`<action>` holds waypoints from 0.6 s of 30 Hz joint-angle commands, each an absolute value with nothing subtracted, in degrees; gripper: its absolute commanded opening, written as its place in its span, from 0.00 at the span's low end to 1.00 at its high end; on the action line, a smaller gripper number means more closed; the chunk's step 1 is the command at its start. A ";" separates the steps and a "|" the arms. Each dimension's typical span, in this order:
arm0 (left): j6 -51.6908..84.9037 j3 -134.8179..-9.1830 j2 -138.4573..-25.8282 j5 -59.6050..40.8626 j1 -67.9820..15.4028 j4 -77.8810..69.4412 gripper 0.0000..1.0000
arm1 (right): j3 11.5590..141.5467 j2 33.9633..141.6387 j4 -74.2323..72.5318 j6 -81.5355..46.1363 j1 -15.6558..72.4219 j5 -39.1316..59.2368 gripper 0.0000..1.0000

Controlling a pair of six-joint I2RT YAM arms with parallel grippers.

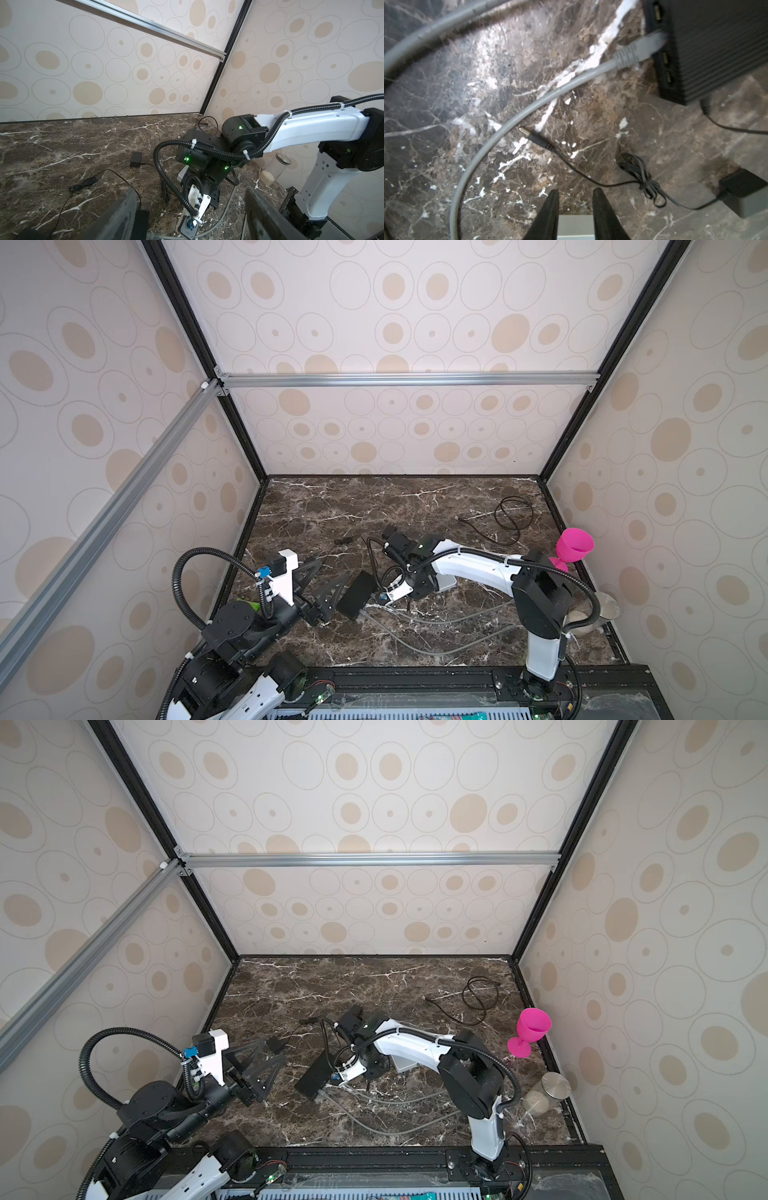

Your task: Insert the plug into the switch port

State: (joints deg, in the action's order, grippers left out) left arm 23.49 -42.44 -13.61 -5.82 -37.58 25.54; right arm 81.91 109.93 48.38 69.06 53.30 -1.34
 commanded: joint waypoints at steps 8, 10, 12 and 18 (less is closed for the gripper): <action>22.24 -42.26 -15.19 -6.32 -37.25 25.16 0.79 | 79.71 113.73 42.49 70.50 54.32 -5.41 0.33; 22.36 -42.11 -15.06 -6.16 -37.25 25.22 0.79 | 78.36 113.65 41.16 70.28 54.40 -5.13 0.33; 22.43 -42.17 -14.70 -5.88 -37.28 25.22 0.79 | 76.54 113.12 39.77 70.15 54.49 -4.33 0.33; 22.41 -42.10 -14.65 -5.97 -37.26 25.22 0.79 | 73.49 112.00 38.50 69.75 54.74 -2.84 0.33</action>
